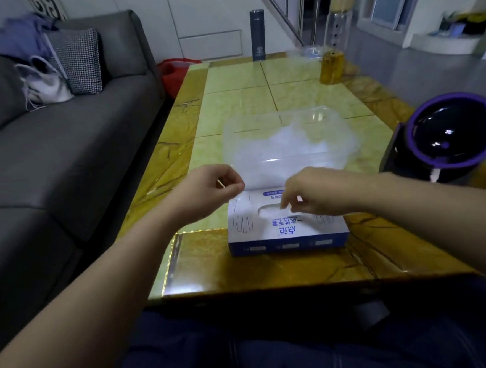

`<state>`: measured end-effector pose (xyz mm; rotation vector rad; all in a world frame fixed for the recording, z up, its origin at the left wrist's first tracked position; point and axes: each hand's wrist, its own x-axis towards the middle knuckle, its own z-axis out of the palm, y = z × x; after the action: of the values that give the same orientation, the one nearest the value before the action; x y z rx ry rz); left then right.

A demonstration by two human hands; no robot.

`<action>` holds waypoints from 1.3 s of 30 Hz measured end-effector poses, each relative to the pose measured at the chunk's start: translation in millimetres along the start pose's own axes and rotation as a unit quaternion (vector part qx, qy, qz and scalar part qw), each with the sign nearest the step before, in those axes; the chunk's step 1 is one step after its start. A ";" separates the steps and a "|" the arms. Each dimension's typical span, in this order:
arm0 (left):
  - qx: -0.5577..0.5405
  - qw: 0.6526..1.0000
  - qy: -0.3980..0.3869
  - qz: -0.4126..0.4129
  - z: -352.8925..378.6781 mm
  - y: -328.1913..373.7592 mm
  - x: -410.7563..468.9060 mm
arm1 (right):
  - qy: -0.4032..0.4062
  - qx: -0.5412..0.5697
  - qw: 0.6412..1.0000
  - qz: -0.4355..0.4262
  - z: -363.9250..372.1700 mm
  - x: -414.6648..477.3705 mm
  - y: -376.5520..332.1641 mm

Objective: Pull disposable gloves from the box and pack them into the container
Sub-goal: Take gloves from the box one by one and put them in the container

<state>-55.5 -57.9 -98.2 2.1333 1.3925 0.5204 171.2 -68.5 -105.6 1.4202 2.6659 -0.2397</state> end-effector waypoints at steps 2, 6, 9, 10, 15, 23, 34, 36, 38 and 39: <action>0.058 0.996 -0.063 -0.018 15.0 -3.8 -5.6 | -0.024 -0.019 0.999 0.017 19.0 6.8 3.5; 0.171 0.975 -0.139 -0.029 35.7 -4.1 -7.5 | -0.006 -0.002 0.999 0.031 31.9 18.5 4.7; 0.183 0.972 -0.148 -0.026 38.4 -3.9 -3.7 | 0.033 -0.008 0.999 0.031 38.5 20.8 3.0; 0.185 0.971 -0.149 -0.026 38.7 -4.4 -2.6 | 0.050 -0.008 0.998 0.031 40.3 20.5 2.2; 0.183 0.971 -0.152 -0.023 40.5 -8.6 -1.2 | 0.075 -0.004 0.997 0.016 37.9 14.7 3.8; 0.171 0.973 -0.152 -0.030 39.6 -7.5 0.8 | 0.122 -0.030 0.992 0.005 -8.3 6.8 -8.2; 0.167 0.973 -0.155 -0.031 41.3 -11.8 1.4 | 0.216 0.075 0.971 0.064 -18.4 -0.2 -8.8; 0.175 0.971 -0.159 -0.035 41.6 -12.9 3.2 | 0.316 0.137 0.937 0.054 -38.7 -1.7 -7.6; 0.143 0.977 -0.154 -0.026 39.7 -11.8 1.7 | 0.362 0.183 0.913 0.047 -55.9 -5.5 -9.0; 0.076 0.986 -0.146 -0.019 36.6 -10.9 0.4 | 0.357 0.199 0.911 0.046 -60.3 -7.6 -10.2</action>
<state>-41.9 -62.2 -133.6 2.1910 1.3377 0.0802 165.5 -68.8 -44.2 2.0897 3.2322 -0.3167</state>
